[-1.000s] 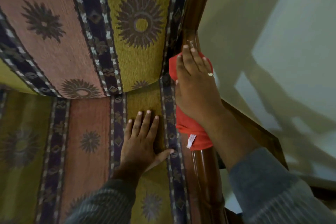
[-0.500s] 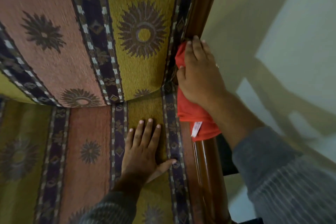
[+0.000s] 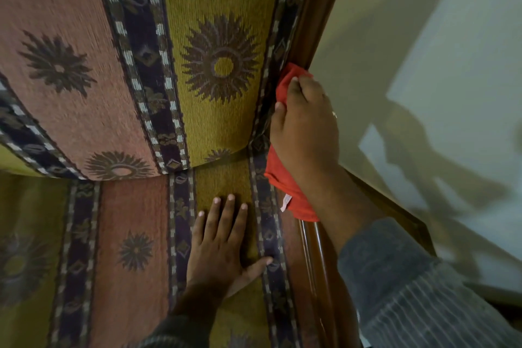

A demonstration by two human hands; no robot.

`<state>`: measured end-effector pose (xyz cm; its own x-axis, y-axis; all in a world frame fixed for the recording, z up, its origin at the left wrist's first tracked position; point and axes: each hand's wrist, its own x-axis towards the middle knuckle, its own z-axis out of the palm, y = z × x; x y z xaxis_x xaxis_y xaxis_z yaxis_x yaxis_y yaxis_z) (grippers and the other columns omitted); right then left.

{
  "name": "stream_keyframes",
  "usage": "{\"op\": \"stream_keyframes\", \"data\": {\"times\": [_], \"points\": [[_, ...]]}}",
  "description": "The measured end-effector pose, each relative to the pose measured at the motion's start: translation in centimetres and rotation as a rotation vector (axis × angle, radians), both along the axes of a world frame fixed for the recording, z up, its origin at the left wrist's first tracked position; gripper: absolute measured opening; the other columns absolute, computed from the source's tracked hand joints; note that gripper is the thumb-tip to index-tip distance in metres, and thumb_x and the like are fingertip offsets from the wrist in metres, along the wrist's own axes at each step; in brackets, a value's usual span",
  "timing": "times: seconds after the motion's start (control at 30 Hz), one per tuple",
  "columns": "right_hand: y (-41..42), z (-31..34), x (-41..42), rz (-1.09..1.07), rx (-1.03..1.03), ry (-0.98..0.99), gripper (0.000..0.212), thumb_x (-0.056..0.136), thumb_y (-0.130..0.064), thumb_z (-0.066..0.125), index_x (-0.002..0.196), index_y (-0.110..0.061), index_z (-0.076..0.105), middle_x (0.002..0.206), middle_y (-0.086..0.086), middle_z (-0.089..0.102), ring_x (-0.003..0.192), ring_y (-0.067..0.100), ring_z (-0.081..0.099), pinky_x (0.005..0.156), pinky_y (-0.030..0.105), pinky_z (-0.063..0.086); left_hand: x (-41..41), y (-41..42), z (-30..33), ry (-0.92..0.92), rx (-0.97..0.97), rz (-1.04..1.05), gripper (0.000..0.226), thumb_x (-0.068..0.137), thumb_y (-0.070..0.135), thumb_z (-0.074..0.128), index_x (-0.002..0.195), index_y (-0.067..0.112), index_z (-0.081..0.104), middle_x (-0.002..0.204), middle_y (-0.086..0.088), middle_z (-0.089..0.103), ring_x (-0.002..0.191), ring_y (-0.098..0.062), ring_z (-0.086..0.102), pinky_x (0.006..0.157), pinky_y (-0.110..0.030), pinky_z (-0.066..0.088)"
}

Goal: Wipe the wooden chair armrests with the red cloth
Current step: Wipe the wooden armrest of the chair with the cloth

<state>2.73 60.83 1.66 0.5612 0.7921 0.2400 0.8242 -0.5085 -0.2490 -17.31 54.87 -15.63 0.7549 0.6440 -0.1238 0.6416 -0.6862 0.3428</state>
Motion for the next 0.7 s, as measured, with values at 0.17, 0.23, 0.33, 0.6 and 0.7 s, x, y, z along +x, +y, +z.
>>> {"op": "stream_keyframes", "data": {"times": [0.17,0.23,0.33,0.6,0.7], "points": [[0.5,0.1,1.3,0.080,-0.097,0.023,0.056,0.098,-0.022,0.043,0.146,0.004,0.034,0.156,0.024,0.032,0.147,0.038,0.026,0.121,0.046,0.022,0.1,0.0,0.3,0.017,0.008,-0.004,0.110,0.077,0.091,0.035,0.157,0.016,0.022,0.166,-0.010,0.017,0.154,-0.033,0.013,0.121,-0.056,0.012],[0.0,0.1,1.3,0.107,-0.112,0.032,0.058,0.099,-0.024,0.042,0.149,0.002,0.029,0.159,0.022,0.027,0.149,0.036,0.022,0.123,0.043,0.018,0.0,0.0,0.4,0.033,0.007,-0.007,0.110,0.077,0.091,0.035,0.157,0.016,0.023,0.166,-0.010,0.018,0.154,-0.033,0.013,0.122,-0.056,0.011],[-2.6,-0.2,0.3,0.110,-0.114,0.032,0.060,0.099,-0.027,0.041,0.150,-0.001,0.027,0.160,0.021,0.026,0.149,0.035,0.021,0.120,0.042,0.016,0.0,0.0,0.6,0.041,-0.002,-0.010,0.110,0.077,0.091,0.035,0.157,0.016,0.022,0.166,-0.010,0.018,0.154,-0.033,0.013,0.122,-0.055,0.010],[0.7,0.6,1.1,0.058,-0.189,0.003,0.067,0.095,-0.032,0.045,0.150,0.003,0.026,0.157,0.026,0.027,0.146,0.040,0.023,0.121,0.046,0.021,0.1,0.0,0.2,0.014,0.011,-0.004,0.110,0.077,0.091,0.036,0.157,0.017,0.022,0.166,-0.009,0.017,0.154,-0.032,0.011,0.123,-0.053,0.006],[-0.6,0.6,0.2,0.034,-0.140,0.033,0.064,0.095,-0.031,0.047,0.147,0.003,0.032,0.154,0.026,0.034,0.143,0.041,0.030,0.117,0.047,0.026,0.1,-0.1,0.2,0.028,0.013,-0.006,0.110,0.077,0.091,0.035,0.157,0.017,0.022,0.166,-0.009,0.017,0.154,-0.032,0.013,0.123,-0.054,0.007]]}}
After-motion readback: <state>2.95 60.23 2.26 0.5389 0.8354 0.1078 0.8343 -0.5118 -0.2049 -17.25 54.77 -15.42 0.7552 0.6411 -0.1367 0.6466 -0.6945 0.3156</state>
